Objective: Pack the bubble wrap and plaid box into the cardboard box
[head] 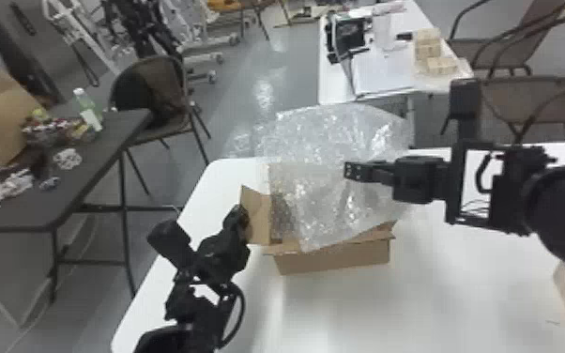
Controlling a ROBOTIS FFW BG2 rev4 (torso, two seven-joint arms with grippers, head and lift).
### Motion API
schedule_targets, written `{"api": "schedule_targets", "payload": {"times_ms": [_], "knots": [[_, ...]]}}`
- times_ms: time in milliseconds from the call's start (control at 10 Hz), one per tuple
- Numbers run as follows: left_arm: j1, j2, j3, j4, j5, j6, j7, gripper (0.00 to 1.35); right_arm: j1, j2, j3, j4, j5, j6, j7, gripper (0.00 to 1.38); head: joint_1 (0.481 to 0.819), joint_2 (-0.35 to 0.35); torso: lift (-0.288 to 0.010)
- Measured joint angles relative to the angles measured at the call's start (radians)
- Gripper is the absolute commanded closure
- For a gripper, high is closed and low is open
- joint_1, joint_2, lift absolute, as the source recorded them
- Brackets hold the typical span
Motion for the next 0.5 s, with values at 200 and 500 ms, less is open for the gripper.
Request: {"api": "schedule_targets", "payload": {"times_ms": [200, 500], "knots": [[0.002, 0.008, -0.018, -0.001, 0.01, -0.011, 0.01, 1.21, -0.05, 0.0, 0.058, 0.184, -0.007, -0.1, 0.057, 1.22, 0.668, 0.35, -0.119], [0.001, 0.019, -0.052, -0.001, 0.028, -0.023, 0.025, 1.21, -0.094, 0.0, 0.077, 0.373, -0.001, -0.229, 0.104, 1.22, 0.682, 0.35, -0.119]]}}
